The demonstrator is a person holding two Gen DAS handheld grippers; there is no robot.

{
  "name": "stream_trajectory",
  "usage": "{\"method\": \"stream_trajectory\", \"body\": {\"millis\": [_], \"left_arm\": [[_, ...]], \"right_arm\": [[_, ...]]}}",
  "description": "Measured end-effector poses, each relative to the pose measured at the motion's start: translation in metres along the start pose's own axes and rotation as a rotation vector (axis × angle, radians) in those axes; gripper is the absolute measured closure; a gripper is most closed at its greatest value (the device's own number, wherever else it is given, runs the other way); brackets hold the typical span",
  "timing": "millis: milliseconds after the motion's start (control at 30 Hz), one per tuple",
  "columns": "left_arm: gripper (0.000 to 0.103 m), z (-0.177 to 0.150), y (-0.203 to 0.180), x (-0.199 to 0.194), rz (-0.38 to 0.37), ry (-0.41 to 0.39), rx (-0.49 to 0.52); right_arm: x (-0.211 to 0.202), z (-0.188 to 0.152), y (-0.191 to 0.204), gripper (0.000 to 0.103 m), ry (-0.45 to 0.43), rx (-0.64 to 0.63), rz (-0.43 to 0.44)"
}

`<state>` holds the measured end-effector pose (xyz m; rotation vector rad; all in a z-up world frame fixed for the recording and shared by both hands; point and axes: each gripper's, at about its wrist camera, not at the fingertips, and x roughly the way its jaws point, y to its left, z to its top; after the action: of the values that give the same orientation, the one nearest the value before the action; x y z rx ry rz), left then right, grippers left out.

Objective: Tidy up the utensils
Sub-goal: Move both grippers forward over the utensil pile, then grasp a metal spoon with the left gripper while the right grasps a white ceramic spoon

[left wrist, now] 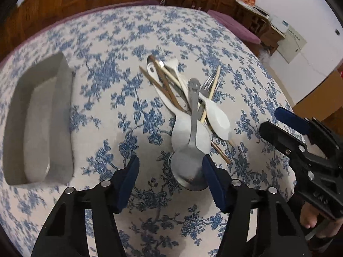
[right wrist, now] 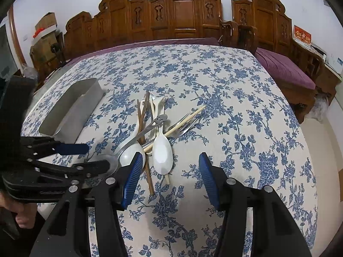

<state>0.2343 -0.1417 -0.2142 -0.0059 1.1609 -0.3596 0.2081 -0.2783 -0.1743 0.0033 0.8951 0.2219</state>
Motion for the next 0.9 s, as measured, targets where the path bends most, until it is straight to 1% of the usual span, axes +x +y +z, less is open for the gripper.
{"method": "stream_trajectory", "body": {"millis": [67,100,133,167,200,267,333,433,567,667,833,900], "left_arm": [[0.061,0.0,0.001,0.001,-0.01,0.003,-0.017],[0.064,0.0,0.002,0.001,-0.021,0.007,-0.031],[0.07,0.0,0.003,0.001,-0.027,0.012,-0.04],[0.079,0.0,0.003,0.0,-0.036,0.014,-0.047],[0.083,0.0,0.003,-0.001,-0.048,0.015,-0.051],[0.095,0.001,0.003,-0.002,-0.051,0.015,-0.055],[0.1,0.001,0.005,-0.005,-0.072,0.009,-0.073],[0.102,0.0,0.009,-0.01,-0.087,-0.005,-0.086],[0.102,-0.001,0.011,-0.017,-0.058,-0.036,-0.078],[0.102,-0.003,0.017,-0.026,-0.058,-0.067,-0.081],[0.102,-0.004,0.027,-0.051,-0.029,-0.143,-0.077],[0.102,-0.003,0.033,-0.059,-0.026,-0.161,-0.084]], "right_arm": [[0.0,0.0,0.002,0.046,0.0,-0.003,0.001],[0.0,0.0,0.002,0.046,-0.001,-0.004,0.0],[0.0,0.0,0.002,0.046,-0.001,-0.006,-0.001],[0.0,0.0,0.002,0.046,0.0,-0.005,-0.001],[0.0,0.0,0.001,0.046,0.001,-0.003,-0.002],[0.0,0.0,0.0,0.046,0.002,0.002,-0.004],[0.0,0.0,-0.001,0.046,0.003,0.004,-0.004],[0.0,-0.001,-0.002,0.046,0.004,0.005,-0.005],[0.002,-0.002,0.0,0.046,0.011,-0.001,-0.008],[0.005,-0.004,0.001,0.046,0.016,-0.009,-0.012],[0.016,-0.005,0.003,0.046,0.032,-0.017,-0.006],[0.021,-0.003,0.006,0.046,0.033,-0.034,-0.01]]}}
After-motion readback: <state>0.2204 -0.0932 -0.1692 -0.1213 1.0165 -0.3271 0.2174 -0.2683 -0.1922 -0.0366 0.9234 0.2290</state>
